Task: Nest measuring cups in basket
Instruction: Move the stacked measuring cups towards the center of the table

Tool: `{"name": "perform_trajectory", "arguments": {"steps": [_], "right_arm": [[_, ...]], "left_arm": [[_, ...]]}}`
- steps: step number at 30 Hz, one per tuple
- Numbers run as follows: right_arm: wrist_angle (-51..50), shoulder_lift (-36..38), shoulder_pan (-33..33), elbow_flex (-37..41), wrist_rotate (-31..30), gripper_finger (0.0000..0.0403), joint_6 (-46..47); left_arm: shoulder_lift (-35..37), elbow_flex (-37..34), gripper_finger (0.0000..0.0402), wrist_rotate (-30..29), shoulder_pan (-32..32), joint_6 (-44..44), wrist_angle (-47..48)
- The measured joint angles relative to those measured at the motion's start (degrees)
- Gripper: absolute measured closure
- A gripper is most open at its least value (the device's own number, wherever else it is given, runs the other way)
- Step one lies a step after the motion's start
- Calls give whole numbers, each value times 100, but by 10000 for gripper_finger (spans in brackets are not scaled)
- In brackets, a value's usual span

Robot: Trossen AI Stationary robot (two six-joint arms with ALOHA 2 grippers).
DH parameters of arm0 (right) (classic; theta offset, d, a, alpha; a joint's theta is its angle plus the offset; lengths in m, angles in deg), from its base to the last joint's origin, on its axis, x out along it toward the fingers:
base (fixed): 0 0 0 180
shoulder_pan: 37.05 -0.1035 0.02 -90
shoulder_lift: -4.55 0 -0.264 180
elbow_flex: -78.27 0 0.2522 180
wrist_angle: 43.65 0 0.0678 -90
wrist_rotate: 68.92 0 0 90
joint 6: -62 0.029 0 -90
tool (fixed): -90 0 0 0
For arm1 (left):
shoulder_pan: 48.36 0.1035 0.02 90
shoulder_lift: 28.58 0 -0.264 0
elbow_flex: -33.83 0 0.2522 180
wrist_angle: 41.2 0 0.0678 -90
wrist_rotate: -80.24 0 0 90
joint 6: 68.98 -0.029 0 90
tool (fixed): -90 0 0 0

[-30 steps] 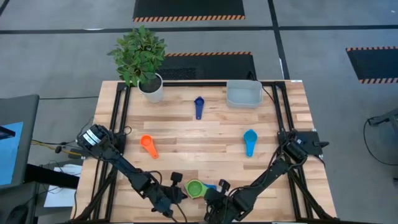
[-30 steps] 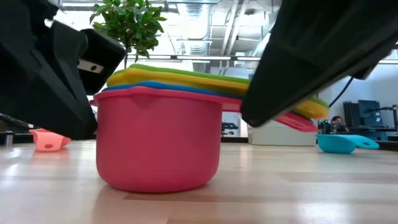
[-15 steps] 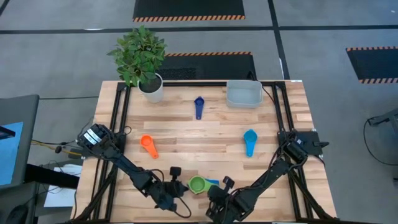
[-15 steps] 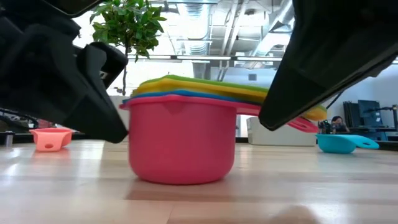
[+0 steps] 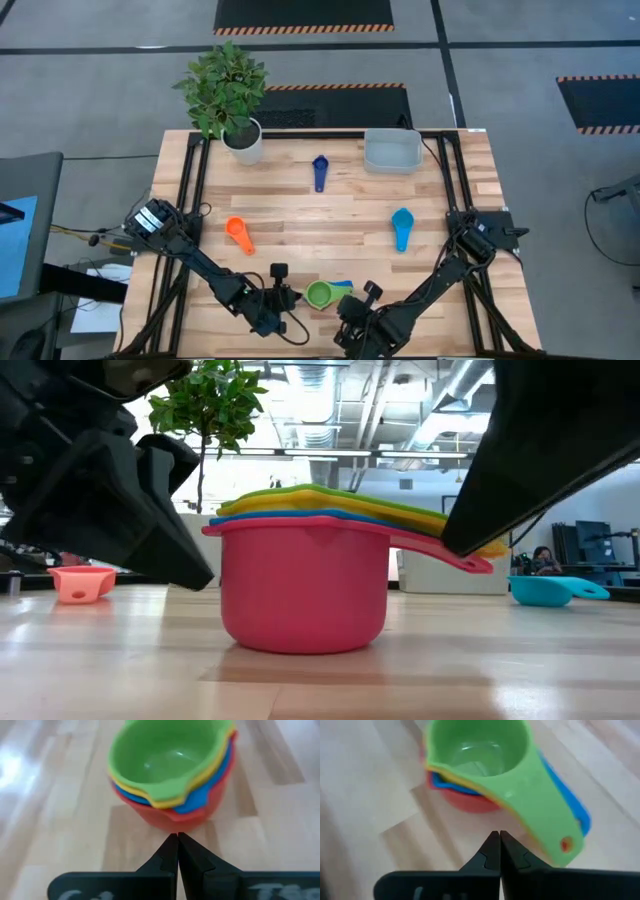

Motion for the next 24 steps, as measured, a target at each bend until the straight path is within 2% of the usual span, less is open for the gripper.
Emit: {"name": "perform_trajectory", "arguments": {"steps": [7, 10, 15, 24], "right_arm": [[-801, 0, -138, -158, -17, 397, 198], [-823, 0, -104, -158, -4, 394, 217], [-831, 0, -15, -158, -27, 398, 130], [-963, 0, 55, -158, -137, 397, 177]], "left_arm": [[0, 0, 401, 568, 0, -117, -355], [0, 2, 401, 684, 0, -322, -641], [0, 2, 401, 330, 34, -363, -688], [0, 2, 401, 59, 162, -202, -633]]}}
